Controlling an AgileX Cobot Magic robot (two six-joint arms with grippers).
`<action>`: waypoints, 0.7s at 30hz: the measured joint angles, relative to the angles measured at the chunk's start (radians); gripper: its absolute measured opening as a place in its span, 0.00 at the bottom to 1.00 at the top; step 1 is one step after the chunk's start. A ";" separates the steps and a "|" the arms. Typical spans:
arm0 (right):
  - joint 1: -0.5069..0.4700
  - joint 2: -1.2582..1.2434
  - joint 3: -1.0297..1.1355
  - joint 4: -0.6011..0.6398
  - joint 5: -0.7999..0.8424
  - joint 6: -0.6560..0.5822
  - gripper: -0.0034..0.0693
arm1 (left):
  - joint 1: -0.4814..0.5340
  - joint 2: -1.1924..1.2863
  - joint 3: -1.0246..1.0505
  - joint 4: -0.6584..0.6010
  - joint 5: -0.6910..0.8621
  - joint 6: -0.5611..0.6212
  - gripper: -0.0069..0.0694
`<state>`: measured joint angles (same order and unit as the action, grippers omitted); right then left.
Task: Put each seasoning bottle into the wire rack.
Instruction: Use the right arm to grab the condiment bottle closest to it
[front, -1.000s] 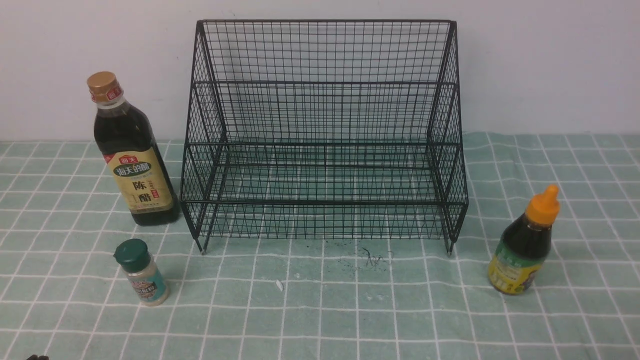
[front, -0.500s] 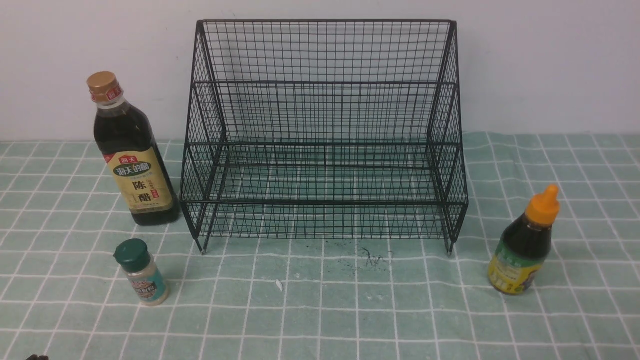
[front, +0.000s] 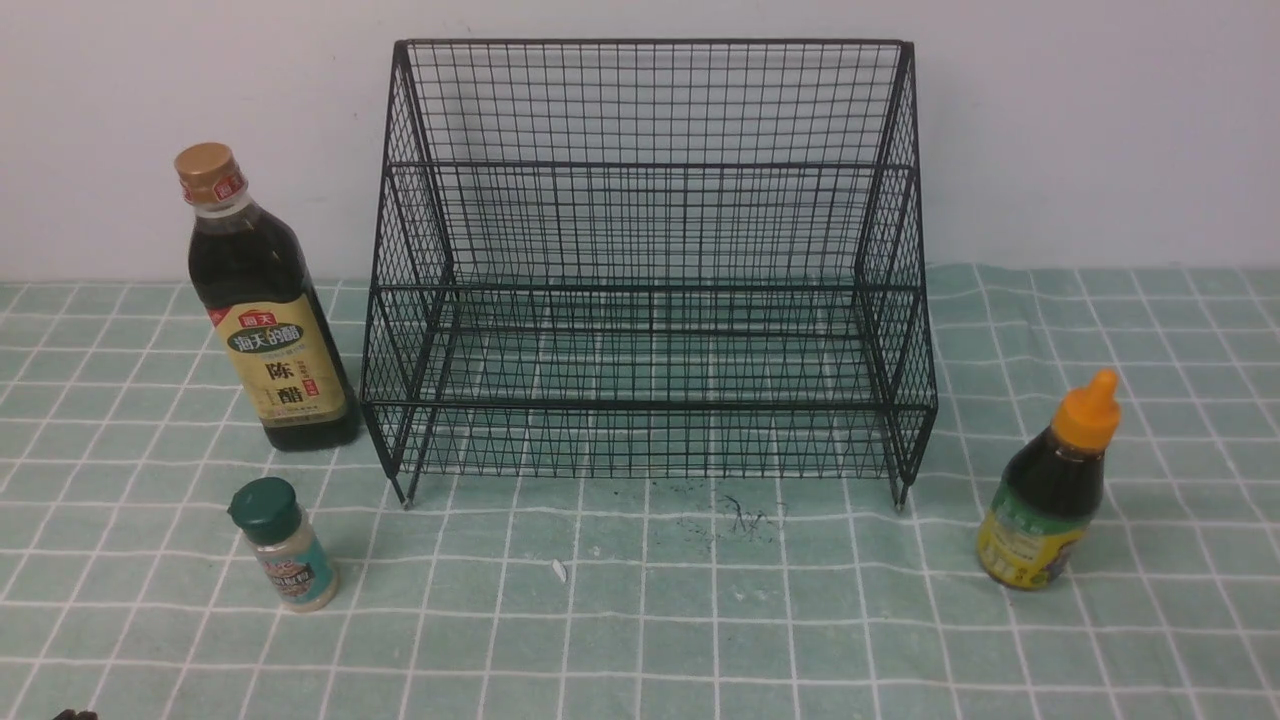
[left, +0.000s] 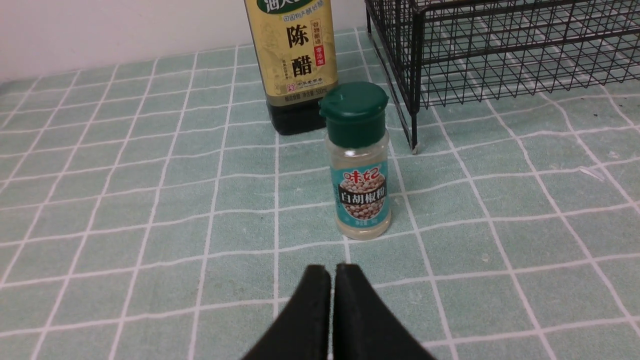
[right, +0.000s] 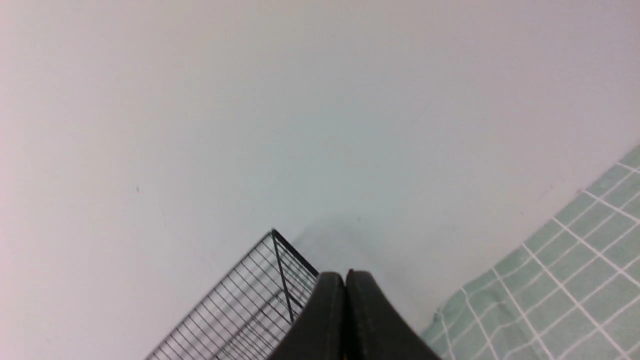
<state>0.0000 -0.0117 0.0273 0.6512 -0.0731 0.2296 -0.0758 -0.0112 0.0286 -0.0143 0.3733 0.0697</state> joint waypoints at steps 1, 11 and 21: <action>0.000 0.000 0.000 0.012 -0.003 0.000 0.03 | 0.000 0.000 0.000 0.000 0.000 0.000 0.08; 0.000 0.104 -0.380 -0.081 0.324 -0.127 0.03 | 0.000 0.000 0.000 0.000 0.000 0.000 0.08; 0.000 0.782 -0.986 -0.363 1.106 -0.256 0.05 | 0.000 0.000 0.000 0.000 0.001 0.000 0.08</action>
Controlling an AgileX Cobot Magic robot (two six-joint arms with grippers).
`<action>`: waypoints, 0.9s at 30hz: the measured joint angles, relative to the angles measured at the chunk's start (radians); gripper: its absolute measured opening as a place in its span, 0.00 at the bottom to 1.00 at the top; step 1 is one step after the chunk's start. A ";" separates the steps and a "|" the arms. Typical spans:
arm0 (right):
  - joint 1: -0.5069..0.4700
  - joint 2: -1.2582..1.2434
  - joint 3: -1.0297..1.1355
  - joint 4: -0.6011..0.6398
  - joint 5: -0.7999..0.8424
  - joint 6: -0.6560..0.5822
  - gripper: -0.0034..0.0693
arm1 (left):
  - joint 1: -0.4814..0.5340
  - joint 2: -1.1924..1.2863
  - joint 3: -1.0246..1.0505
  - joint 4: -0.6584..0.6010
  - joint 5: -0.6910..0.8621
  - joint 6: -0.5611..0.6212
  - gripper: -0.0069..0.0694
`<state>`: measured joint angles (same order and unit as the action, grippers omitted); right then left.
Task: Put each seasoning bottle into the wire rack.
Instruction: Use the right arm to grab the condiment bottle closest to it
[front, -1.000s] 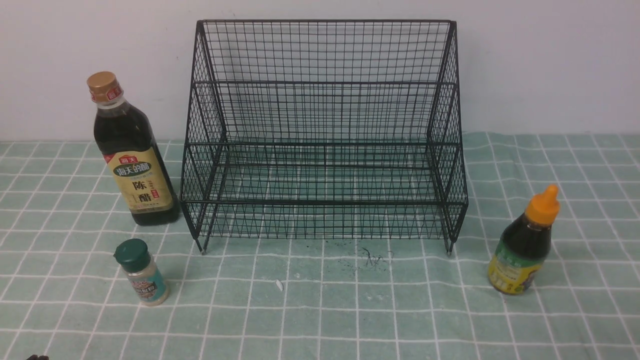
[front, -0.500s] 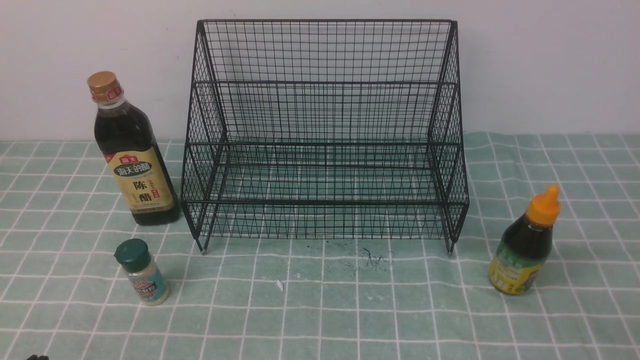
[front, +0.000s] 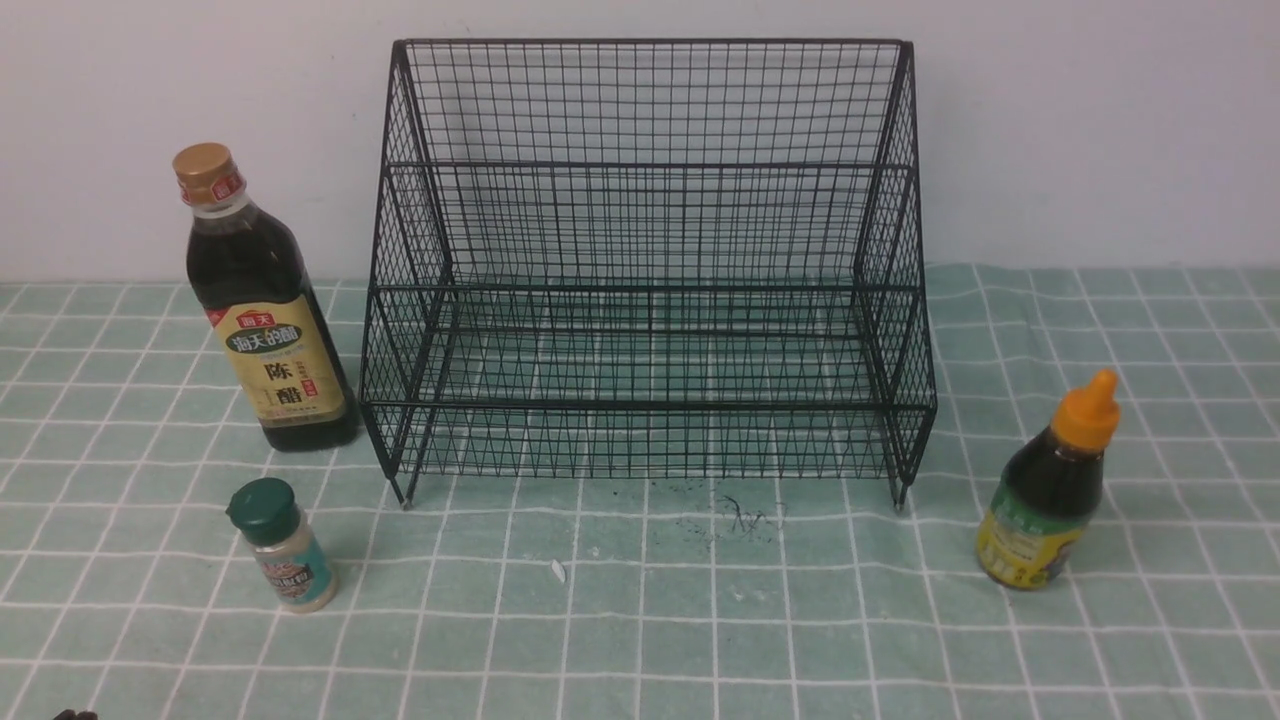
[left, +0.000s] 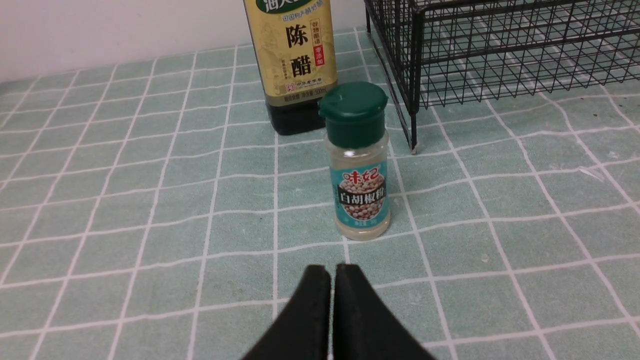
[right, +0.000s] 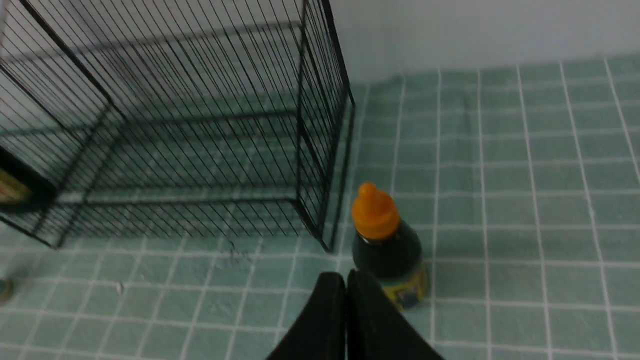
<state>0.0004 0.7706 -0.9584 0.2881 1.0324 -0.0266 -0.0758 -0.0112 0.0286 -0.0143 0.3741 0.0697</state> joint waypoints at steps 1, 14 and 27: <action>0.000 0.076 -0.051 -0.016 0.042 -0.002 0.08 | 0.000 0.000 0.000 0.000 0.000 0.000 0.08; 0.144 0.606 -0.252 -0.101 0.083 0.014 0.75 | 0.000 0.000 0.000 0.000 0.000 0.000 0.08; 0.148 0.846 -0.252 -0.183 -0.039 0.056 0.69 | 0.000 0.000 0.000 0.000 0.000 0.000 0.08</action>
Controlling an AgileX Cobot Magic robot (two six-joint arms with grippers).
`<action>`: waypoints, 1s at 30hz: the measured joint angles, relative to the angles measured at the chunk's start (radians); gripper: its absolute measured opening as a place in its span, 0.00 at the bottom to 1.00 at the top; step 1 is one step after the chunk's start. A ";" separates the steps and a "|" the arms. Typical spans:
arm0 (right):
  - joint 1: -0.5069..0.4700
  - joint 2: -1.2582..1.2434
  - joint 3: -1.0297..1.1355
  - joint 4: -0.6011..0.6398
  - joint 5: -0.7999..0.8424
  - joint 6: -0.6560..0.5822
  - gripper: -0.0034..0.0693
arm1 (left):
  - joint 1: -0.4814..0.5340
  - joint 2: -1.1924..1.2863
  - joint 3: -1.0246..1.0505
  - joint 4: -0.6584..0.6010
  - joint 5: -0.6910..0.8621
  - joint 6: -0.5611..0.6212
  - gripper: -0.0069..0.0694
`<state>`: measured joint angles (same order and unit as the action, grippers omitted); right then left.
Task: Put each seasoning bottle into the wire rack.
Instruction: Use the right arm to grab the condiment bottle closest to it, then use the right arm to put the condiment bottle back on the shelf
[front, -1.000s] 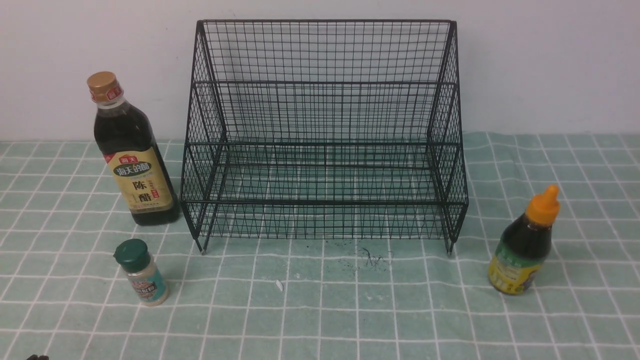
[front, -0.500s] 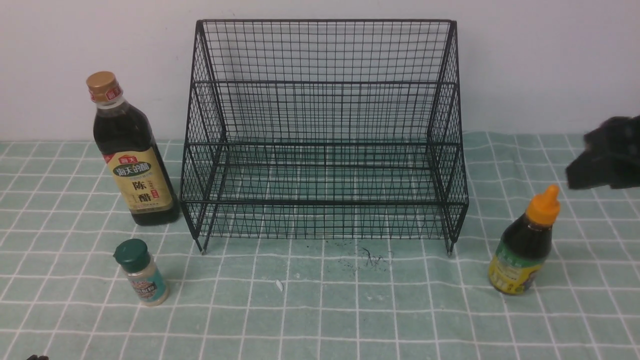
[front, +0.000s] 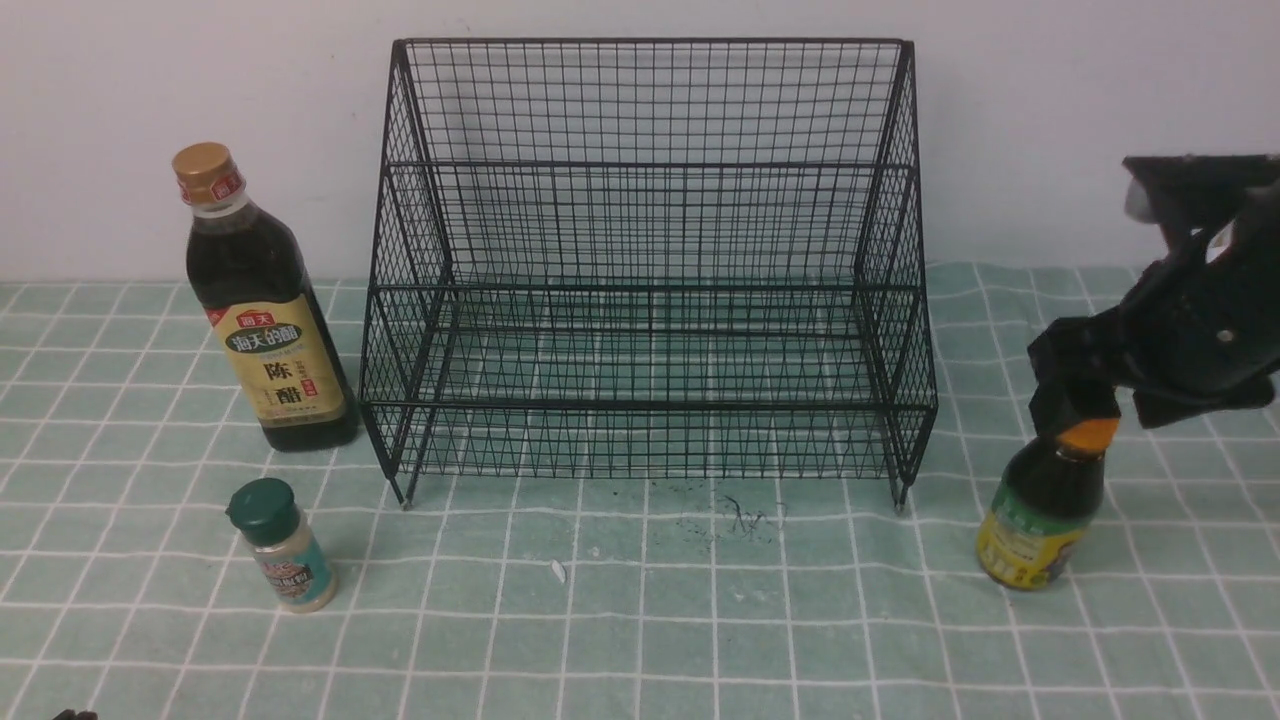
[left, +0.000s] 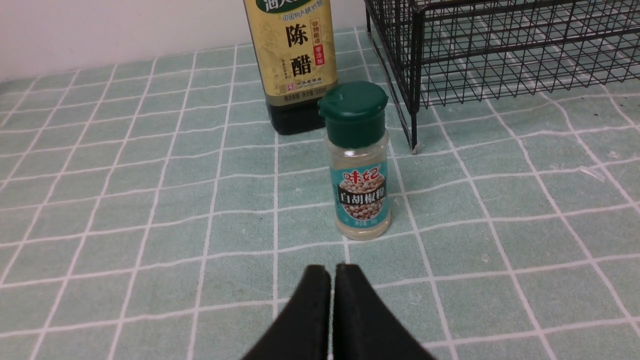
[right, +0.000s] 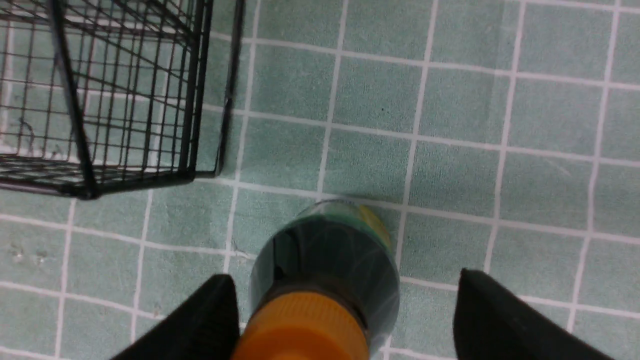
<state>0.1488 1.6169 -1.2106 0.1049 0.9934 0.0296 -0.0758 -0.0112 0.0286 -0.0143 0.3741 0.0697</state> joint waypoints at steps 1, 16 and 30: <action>0.000 0.012 0.000 0.009 -0.001 -0.012 0.61 | 0.000 0.000 0.000 0.000 0.000 0.000 0.08; 0.091 -0.226 -0.153 0.038 0.264 -0.081 0.49 | 0.000 0.000 0.000 0.000 0.000 0.000 0.08; 0.289 -0.005 -0.555 0.057 0.291 -0.030 0.49 | 0.000 0.000 0.000 0.000 0.000 0.000 0.08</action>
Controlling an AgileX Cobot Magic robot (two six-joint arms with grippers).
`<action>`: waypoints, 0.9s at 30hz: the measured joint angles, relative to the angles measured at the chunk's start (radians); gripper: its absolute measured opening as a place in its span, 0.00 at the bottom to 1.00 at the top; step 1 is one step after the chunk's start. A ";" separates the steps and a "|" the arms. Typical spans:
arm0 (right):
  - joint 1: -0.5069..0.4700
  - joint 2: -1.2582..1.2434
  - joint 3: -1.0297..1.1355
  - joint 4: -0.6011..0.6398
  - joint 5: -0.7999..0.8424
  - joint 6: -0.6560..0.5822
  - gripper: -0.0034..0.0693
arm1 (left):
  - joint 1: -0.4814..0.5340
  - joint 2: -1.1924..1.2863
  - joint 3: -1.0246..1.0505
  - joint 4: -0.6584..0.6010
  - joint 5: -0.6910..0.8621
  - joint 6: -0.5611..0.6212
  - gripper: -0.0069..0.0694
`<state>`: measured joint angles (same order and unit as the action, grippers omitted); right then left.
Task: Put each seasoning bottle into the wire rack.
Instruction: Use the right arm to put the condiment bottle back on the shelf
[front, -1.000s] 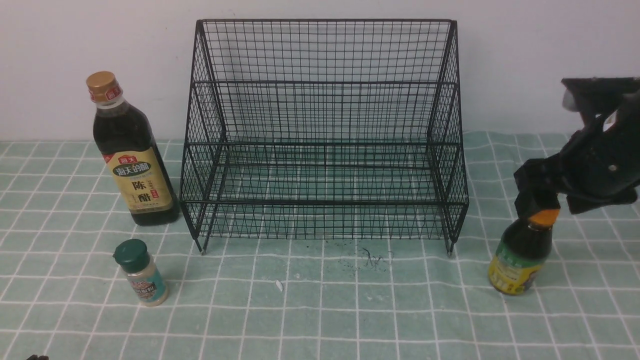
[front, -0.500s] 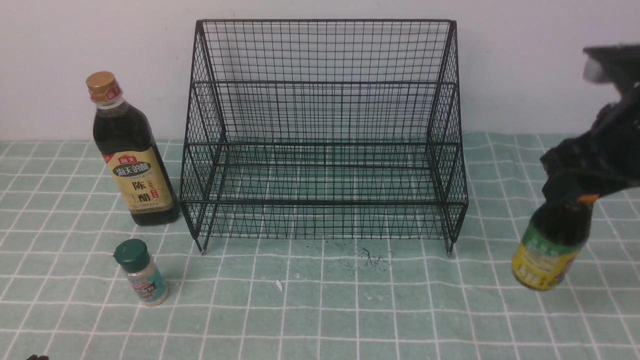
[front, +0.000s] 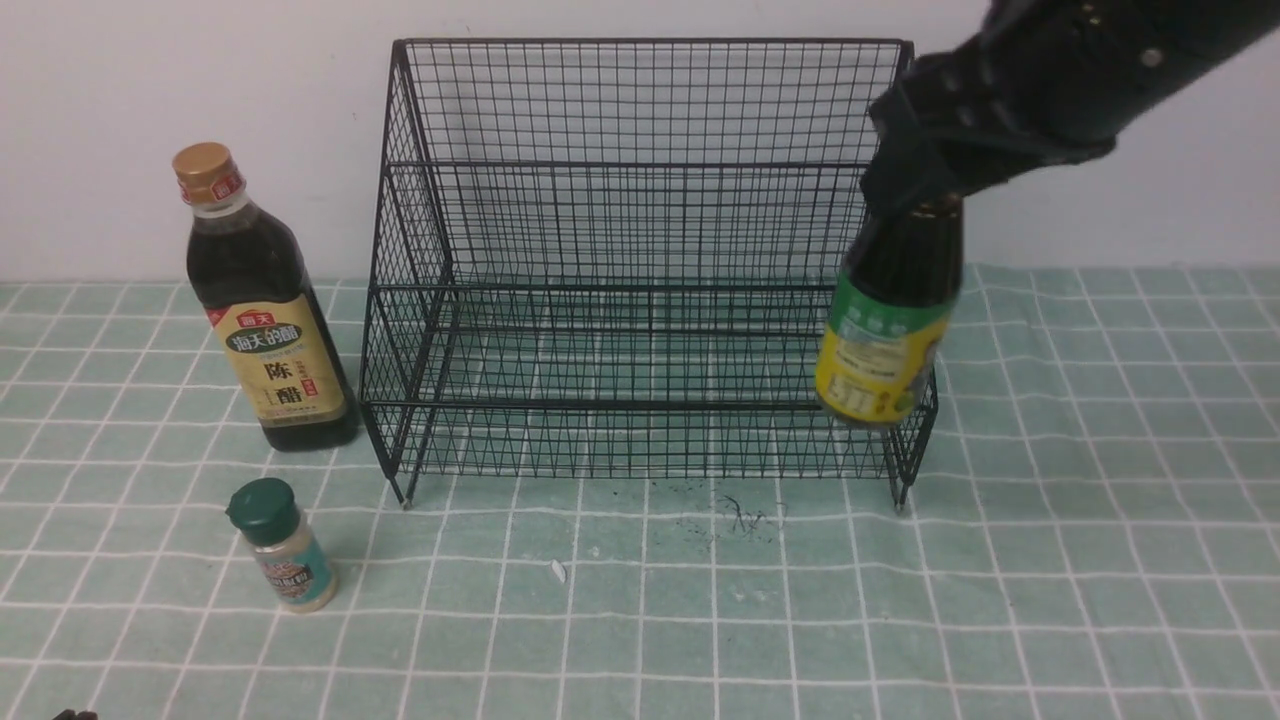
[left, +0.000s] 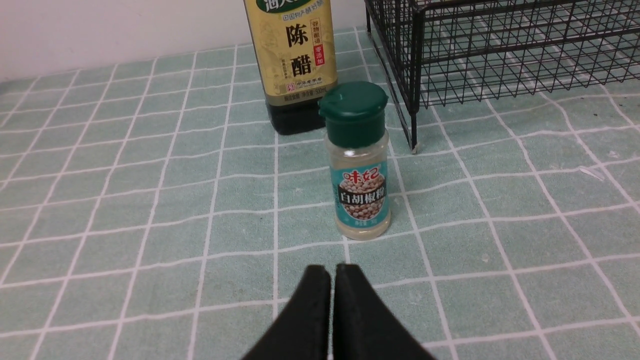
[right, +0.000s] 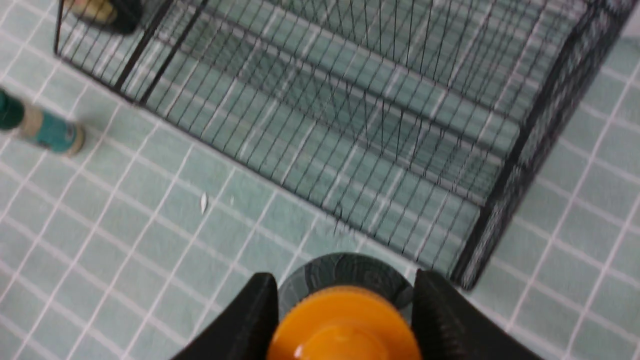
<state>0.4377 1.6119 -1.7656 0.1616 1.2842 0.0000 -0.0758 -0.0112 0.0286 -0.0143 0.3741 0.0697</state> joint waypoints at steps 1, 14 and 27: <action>0.000 0.051 -0.052 -0.006 0.000 0.000 0.49 | 0.000 0.000 0.000 0.000 0.000 0.000 0.08; 0.000 0.335 -0.185 -0.048 -0.004 0.021 0.48 | 0.000 0.000 0.000 0.000 0.000 0.000 0.08; 0.000 0.378 -0.193 -0.046 -0.020 0.048 0.60 | 0.000 0.000 0.000 0.000 0.000 0.000 0.08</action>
<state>0.4377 1.9900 -1.9581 0.1153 1.2645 0.0481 -0.0758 -0.0112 0.0286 -0.0143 0.3741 0.0697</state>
